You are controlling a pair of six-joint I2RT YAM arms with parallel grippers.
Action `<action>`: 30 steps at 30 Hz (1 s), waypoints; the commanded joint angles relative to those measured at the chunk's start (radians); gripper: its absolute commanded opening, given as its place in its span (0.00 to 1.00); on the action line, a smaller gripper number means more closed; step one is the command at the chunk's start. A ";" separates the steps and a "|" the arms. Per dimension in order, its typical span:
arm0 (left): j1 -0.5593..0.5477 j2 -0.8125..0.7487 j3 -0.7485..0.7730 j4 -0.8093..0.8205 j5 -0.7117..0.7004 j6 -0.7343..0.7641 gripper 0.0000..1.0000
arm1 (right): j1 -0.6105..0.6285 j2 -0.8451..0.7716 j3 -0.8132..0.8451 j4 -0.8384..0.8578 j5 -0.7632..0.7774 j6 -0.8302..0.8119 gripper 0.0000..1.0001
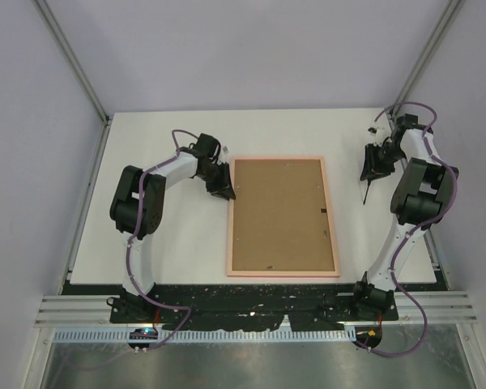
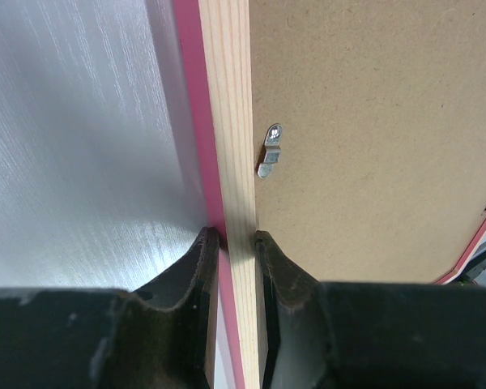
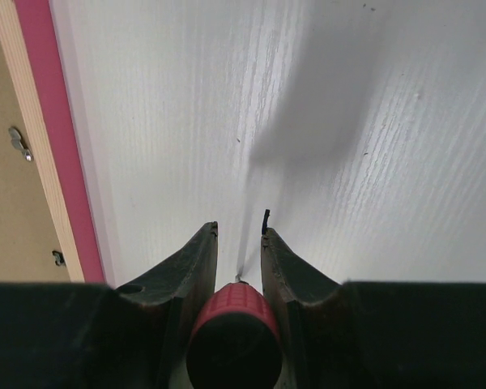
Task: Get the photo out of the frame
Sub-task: Place the screwdriver at the center of the board.
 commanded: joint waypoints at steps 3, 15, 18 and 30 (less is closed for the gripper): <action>0.016 0.000 -0.006 -0.001 -0.076 0.022 0.10 | 0.028 0.017 -0.025 0.135 0.081 0.072 0.22; 0.016 -0.002 -0.006 0.000 -0.076 0.022 0.10 | 0.079 0.021 -0.094 0.221 0.154 0.112 0.26; 0.014 -0.003 -0.008 0.002 -0.076 0.022 0.10 | 0.081 0.027 -0.105 0.229 0.170 0.130 0.29; 0.017 -0.003 -0.009 0.003 -0.078 0.024 0.10 | 0.087 0.025 -0.135 0.254 0.216 0.152 0.39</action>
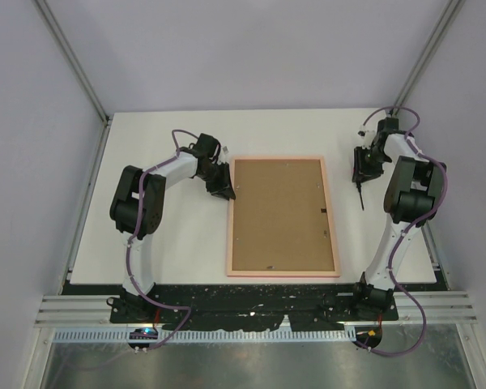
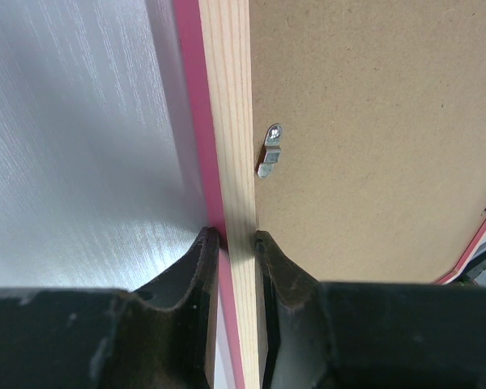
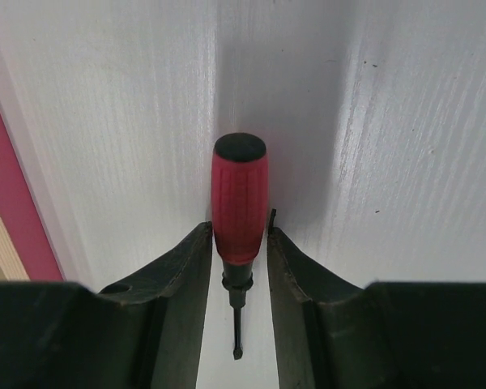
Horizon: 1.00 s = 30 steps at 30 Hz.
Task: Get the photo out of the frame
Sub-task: Place the screwdriver at the center of the board.
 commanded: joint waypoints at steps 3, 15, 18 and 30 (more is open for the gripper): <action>0.016 -0.002 -0.009 0.001 -0.076 0.022 0.10 | 0.005 0.000 -0.040 0.043 0.049 0.007 0.40; 0.016 -0.003 -0.009 0.003 -0.077 0.022 0.10 | 0.009 -0.077 -0.061 0.080 0.110 0.019 0.58; 0.016 -0.003 -0.009 0.003 -0.077 0.021 0.10 | 0.017 -0.123 -0.074 0.091 0.118 0.004 0.61; 0.017 0.002 -0.001 -0.005 -0.071 0.024 0.20 | 0.077 -0.342 -0.141 0.088 0.092 -0.084 0.62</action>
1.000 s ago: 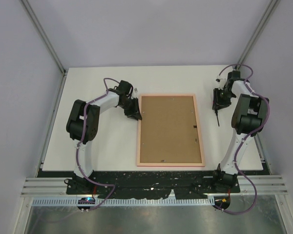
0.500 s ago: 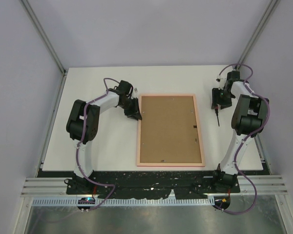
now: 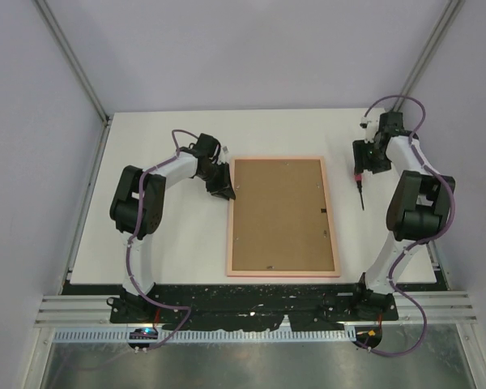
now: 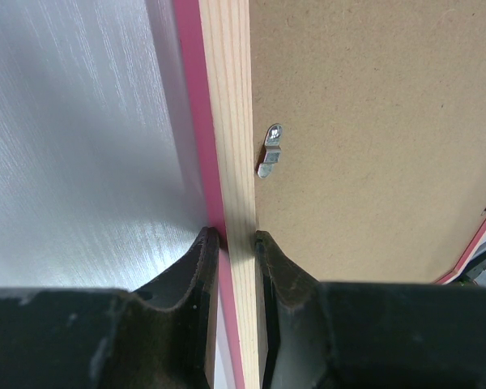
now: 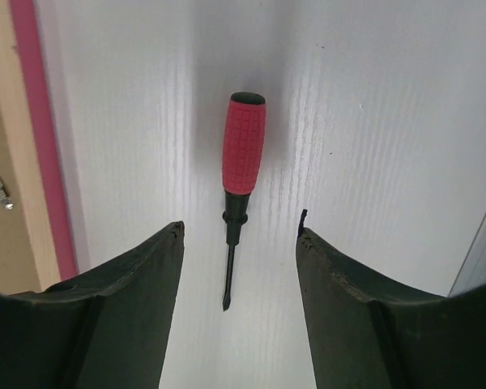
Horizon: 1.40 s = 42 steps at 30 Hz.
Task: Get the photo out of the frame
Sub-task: Place the screwdriver at the center of the board, then move the photo frame to the center of the board.
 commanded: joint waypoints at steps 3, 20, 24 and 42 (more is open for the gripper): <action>0.023 0.003 0.000 -0.008 -0.056 0.025 0.29 | 0.098 -0.254 -0.067 -0.015 -0.063 -0.147 0.62; 0.122 -0.118 0.042 -0.051 0.042 0.155 0.82 | 0.791 -0.634 -0.446 -0.178 -0.200 -0.387 0.62; 0.163 -0.222 0.051 -0.098 0.006 0.307 0.88 | 0.881 -0.649 -0.524 -0.190 -0.145 -0.368 0.62; 0.181 -0.733 -0.207 -0.091 -0.168 0.485 1.00 | 1.071 -0.640 -0.791 -0.172 -0.037 -0.256 0.61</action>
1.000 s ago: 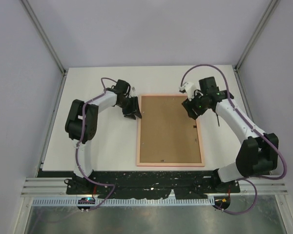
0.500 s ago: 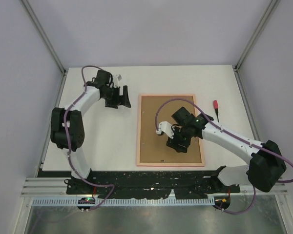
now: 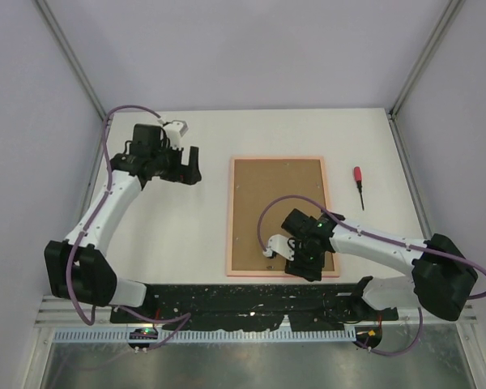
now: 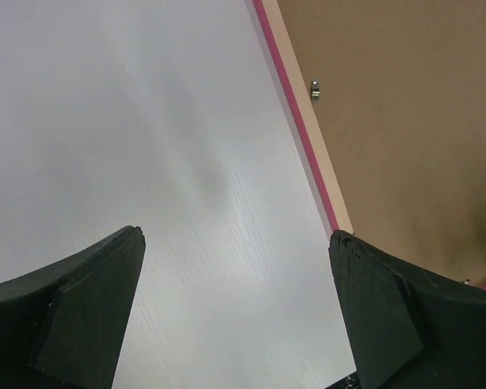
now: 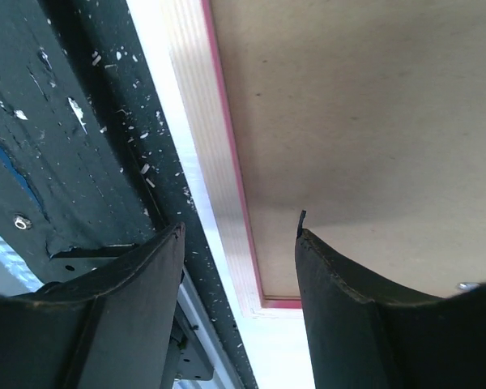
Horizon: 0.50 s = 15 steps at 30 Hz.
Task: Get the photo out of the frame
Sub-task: Move the photo frame to the center of the board.
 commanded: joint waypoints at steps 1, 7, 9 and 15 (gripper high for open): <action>-0.001 -0.083 -0.016 0.000 -0.045 0.045 1.00 | 0.049 0.033 -0.020 0.041 0.054 0.053 0.61; -0.001 -0.150 -0.066 0.014 -0.060 0.085 1.00 | 0.076 0.059 -0.025 0.100 0.120 0.077 0.61; -0.001 -0.166 -0.086 0.023 -0.062 0.091 1.00 | 0.084 0.067 -0.028 0.111 0.129 0.079 0.61; -0.001 -0.189 -0.118 0.038 -0.051 0.105 1.00 | 0.119 0.099 -0.048 0.137 0.132 0.096 0.57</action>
